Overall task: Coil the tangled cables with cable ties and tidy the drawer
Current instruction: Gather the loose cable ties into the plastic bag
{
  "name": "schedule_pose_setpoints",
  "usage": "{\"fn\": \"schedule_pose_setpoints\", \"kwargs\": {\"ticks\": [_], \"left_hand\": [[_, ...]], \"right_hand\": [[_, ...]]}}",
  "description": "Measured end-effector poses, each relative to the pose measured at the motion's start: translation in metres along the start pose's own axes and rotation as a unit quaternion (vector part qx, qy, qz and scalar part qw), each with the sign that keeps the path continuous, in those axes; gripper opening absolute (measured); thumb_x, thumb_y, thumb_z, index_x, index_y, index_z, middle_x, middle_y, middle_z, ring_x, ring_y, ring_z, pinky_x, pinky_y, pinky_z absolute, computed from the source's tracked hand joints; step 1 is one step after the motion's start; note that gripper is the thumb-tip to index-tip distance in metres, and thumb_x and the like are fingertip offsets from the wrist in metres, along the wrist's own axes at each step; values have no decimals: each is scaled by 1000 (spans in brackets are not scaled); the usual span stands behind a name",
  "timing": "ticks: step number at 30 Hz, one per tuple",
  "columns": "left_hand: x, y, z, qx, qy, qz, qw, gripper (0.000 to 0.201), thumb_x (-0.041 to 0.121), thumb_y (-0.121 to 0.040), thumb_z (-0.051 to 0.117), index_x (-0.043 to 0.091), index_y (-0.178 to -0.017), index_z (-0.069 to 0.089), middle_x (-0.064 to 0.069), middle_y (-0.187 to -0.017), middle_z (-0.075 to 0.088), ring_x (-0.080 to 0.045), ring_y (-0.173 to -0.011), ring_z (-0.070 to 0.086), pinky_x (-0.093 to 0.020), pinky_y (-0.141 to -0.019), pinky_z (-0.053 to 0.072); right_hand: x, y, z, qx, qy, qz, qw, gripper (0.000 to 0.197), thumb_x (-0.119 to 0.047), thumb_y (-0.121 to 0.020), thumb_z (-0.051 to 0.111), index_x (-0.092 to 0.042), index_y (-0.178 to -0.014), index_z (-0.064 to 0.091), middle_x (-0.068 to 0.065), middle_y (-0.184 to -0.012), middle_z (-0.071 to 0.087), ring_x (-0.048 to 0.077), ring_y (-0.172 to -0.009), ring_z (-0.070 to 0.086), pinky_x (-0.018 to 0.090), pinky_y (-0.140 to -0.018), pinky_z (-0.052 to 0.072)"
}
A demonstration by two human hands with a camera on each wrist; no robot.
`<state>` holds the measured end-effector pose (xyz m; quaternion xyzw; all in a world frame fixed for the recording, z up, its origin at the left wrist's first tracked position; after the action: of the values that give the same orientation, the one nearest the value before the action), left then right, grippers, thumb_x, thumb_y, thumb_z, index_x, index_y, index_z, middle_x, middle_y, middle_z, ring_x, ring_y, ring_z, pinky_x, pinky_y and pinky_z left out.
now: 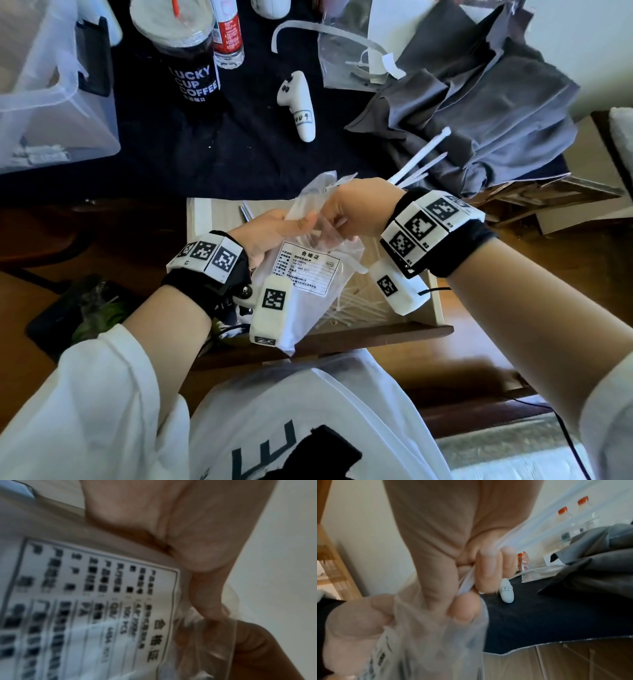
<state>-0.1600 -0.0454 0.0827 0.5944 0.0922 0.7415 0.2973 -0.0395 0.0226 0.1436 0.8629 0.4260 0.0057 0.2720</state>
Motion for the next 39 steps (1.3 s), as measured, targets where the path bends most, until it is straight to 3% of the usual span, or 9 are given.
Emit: {"fn": "schedule_pose_setpoints", "kwargs": {"ticks": [5,9,14,18,20,24,29,33,39], "left_hand": [[-4,5,8,6,26,16,1000,12,19,-61,74,19,-73,76,-3,-75,72,-15,-75,69,-26,-67,54],[-4,6,7,39,63,39,996,24,1,-74,65,21,-66,76,0,-68,71,-12,-67,69,-25,-63,56],[0,4,2,88,86,54,991,14,8,-63,68,13,-75,72,-3,-68,70,-16,-64,67,-28,-63,56],[3,3,-2,95,77,69,990,12,16,-57,74,18,-69,74,1,-68,71,-12,-65,67,-26,-64,54],[1,3,-4,84,74,78,991,28,30,-47,86,20,-71,76,1,-72,72,-13,-69,68,-26,-67,56],[-3,-2,-8,85,84,82,989,55,44,-29,94,21,-76,77,-4,-77,73,-18,-75,69,-32,-72,56],[3,0,-5,85,77,110,987,42,42,-39,92,24,-73,75,5,-69,69,-8,-66,65,-23,-66,51],[5,1,-3,100,83,101,986,23,13,-59,84,18,-76,71,4,-69,70,-8,-62,64,-22,-61,51],[0,0,-4,134,114,80,981,28,12,-62,73,9,-90,66,-6,-78,70,-18,-71,68,-29,-65,56]], "right_hand": [[-4,1,0,27,85,-38,995,15,-26,-90,54,-29,-93,68,-14,-76,58,10,-74,43,21,-74,21],[-6,1,1,69,59,-48,995,16,-26,-90,50,-31,-84,64,-10,-90,64,14,-80,54,29,-73,11],[-1,-4,-1,89,17,-48,995,17,-12,-89,46,-15,-85,62,-6,-88,48,15,-93,52,28,-69,8],[1,-5,-2,177,-98,-27,979,14,-13,-83,59,-14,-98,59,-13,-85,53,8,-83,46,24,-90,21],[2,-2,-5,248,-163,-23,955,30,-13,-71,72,-9,-95,54,-8,-84,53,13,-80,46,31,-96,31],[5,8,-10,384,-88,59,917,70,-35,-52,82,-17,-114,54,4,-121,45,23,-119,37,38,-111,3],[9,10,-8,364,-181,171,897,110,-46,-49,85,-34,-141,26,9,-151,1,31,-141,-1,45,-117,3],[14,9,-2,356,-250,177,883,111,-41,-48,87,-34,-141,26,8,-152,-6,31,-141,-1,45,-115,9],[18,11,2,394,-307,135,856,111,-33,-49,90,-26,-141,28,13,-151,-4,31,-141,1,45,-117,10]]}}
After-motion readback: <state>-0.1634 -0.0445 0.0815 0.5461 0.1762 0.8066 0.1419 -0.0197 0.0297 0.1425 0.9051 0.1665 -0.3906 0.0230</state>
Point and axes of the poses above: each hand's wrist, its own y-axis away from the middle knuckle, its own z-axis out of the palm, x = y × z, the point moved 3 cm from there along -y, towards the middle knuckle
